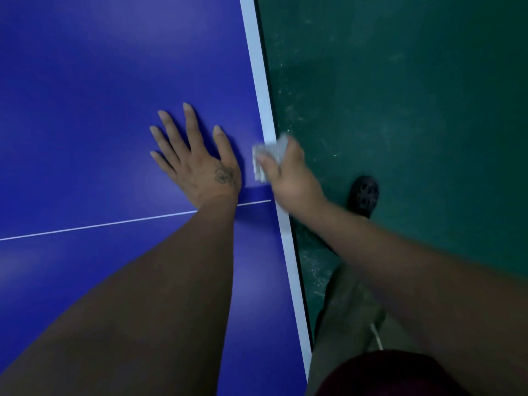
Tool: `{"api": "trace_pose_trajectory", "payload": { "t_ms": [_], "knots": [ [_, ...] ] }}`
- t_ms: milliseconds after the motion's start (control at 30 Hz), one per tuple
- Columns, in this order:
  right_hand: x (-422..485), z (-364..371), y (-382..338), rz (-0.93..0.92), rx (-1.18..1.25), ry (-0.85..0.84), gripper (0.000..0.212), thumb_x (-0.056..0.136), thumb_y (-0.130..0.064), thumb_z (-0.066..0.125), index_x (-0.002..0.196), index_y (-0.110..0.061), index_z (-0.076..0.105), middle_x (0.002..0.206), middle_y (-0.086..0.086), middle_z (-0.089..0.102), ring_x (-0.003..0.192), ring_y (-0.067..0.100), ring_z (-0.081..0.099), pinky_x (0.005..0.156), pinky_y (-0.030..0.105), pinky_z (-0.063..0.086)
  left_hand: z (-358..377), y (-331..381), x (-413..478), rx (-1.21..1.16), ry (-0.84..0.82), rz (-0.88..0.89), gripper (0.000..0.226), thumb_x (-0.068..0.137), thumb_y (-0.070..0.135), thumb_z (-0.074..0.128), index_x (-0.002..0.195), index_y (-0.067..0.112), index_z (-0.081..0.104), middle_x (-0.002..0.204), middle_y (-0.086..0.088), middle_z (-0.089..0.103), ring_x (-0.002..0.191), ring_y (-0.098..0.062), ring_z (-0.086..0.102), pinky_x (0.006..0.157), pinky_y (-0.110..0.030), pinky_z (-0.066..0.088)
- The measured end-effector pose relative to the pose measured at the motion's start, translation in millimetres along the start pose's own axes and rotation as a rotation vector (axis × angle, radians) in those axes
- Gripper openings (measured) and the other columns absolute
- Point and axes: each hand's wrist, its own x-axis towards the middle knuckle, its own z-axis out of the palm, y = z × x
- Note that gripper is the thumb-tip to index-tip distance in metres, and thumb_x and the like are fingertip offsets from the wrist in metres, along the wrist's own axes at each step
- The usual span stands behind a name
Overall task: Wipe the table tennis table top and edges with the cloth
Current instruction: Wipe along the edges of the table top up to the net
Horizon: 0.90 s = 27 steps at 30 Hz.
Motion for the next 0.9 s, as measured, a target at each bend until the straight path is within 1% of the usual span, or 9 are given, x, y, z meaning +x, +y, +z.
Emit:
{"api": "trace_pose_trajectory", "payload": {
  "t_ms": [67, 133, 167, 233, 333, 467, 633, 767, 900],
  "knots": [
    [-47, 6, 31, 0.064, 0.047, -0.067, 0.034, 0.107, -0.044, 0.056, 0.121, -0.017, 0.042, 0.104, -0.006, 0.057, 0.095, -0.004, 0.06, 0.086, 0.026, 0.049, 0, 0, 0, -0.024, -0.002, 0.003, 0.063, 0.11, 0.055, 0.039, 0.169, 0.03, 0.035, 0.179, -0.005, 0.021, 0.167, -0.03, 0.013, 0.134, -0.055, 0.007],
    [-82, 11, 54, 0.175, 0.1, -0.17, 0.039, 0.109, -0.034, 0.057, 0.134, -0.009, 0.041, 0.112, 0.013, 0.064, 0.102, 0.025, 0.066, 0.098, 0.052, 0.053, 0, 1, 1, -0.033, 0.0, 0.002, 0.063, 0.111, 0.053, 0.041, 0.168, 0.029, 0.037, 0.179, -0.006, 0.022, 0.167, -0.031, 0.014, 0.134, -0.056, 0.008],
    [-92, 12, 57, 0.216, 0.088, -0.189, 0.051, 0.109, -0.033, 0.057, 0.148, -0.008, 0.036, 0.124, 0.016, 0.063, 0.11, 0.029, 0.066, 0.104, 0.055, 0.052, 0, 0, 1, -0.04, 0.001, 0.003, 0.062, 0.11, 0.051, 0.042, 0.168, 0.028, 0.037, 0.179, -0.006, 0.022, 0.167, -0.031, 0.014, 0.134, -0.056, 0.008],
    [-92, 9, 50, 0.24, 0.031, -0.193, 0.063, 0.108, -0.039, 0.057, 0.156, -0.009, 0.03, 0.138, 0.012, 0.058, 0.12, 0.025, 0.063, 0.109, 0.05, 0.051, 1, 1, 1, -0.052, 0.009, 0.01, 0.062, 0.11, 0.049, 0.044, 0.167, 0.027, 0.039, 0.178, -0.007, 0.023, 0.167, -0.032, 0.015, 0.134, -0.055, 0.007],
    [-54, 5, 17, 0.154, 0.055, -0.104, 0.035, 0.109, -0.038, 0.056, 0.125, -0.009, 0.043, 0.115, 0.006, 0.062, 0.093, 0.015, 0.061, 0.086, 0.038, 0.051, 2, 0, 0, -0.04, 0.011, 0.007, 0.062, 0.109, 0.047, 0.046, 0.167, 0.026, 0.04, 0.178, -0.008, 0.024, 0.167, -0.032, 0.016, 0.134, -0.056, 0.008],
    [39, -5, -38, 0.068, 0.006, -0.009, 0.054, 0.108, -0.046, 0.053, 0.132, 0.002, 0.052, 0.127, 0.017, 0.06, 0.107, 0.027, 0.063, 0.094, 0.038, 0.051, 4, 0, 1, -0.051, 0.022, 0.017, 0.061, 0.11, 0.045, 0.048, 0.166, 0.026, 0.041, 0.178, -0.009, 0.025, 0.166, -0.033, 0.017, 0.134, -0.057, 0.01],
    [138, -25, -108, 0.077, 0.012, 0.0, 0.064, 0.107, -0.056, 0.052, 0.146, -0.006, 0.041, 0.142, 0.014, 0.051, 0.102, 0.022, 0.057, 0.082, 0.028, 0.04, 3, 0, 1, -0.067, 0.033, 0.025, 0.06, 0.11, 0.044, 0.049, 0.166, 0.024, 0.042, 0.177, -0.01, 0.027, 0.166, -0.034, 0.018, 0.133, -0.058, 0.012],
    [123, -29, -99, -0.035, 0.059, 0.02, 0.033, 0.109, -0.043, 0.057, 0.124, -0.015, 0.051, 0.118, 0.005, 0.064, 0.087, 0.004, 0.065, 0.074, 0.023, 0.053, 4, -2, 0, -0.079, 0.024, 0.031, 0.058, 0.111, 0.041, 0.047, 0.167, 0.025, 0.041, 0.178, -0.009, 0.025, 0.166, -0.033, 0.016, 0.133, -0.06, 0.012],
    [44, -18, -30, -0.143, 0.033, -0.099, 0.056, 0.11, -0.038, 0.052, 0.148, -0.002, 0.029, 0.109, 0.008, 0.066, 0.096, 0.026, 0.064, 0.094, 0.05, 0.054, 3, -3, -1, -0.092, 0.02, 0.028, 0.058, 0.111, 0.039, 0.048, 0.166, 0.025, 0.041, 0.178, -0.009, 0.025, 0.167, -0.033, 0.015, 0.133, -0.06, 0.011]
  ]
}}
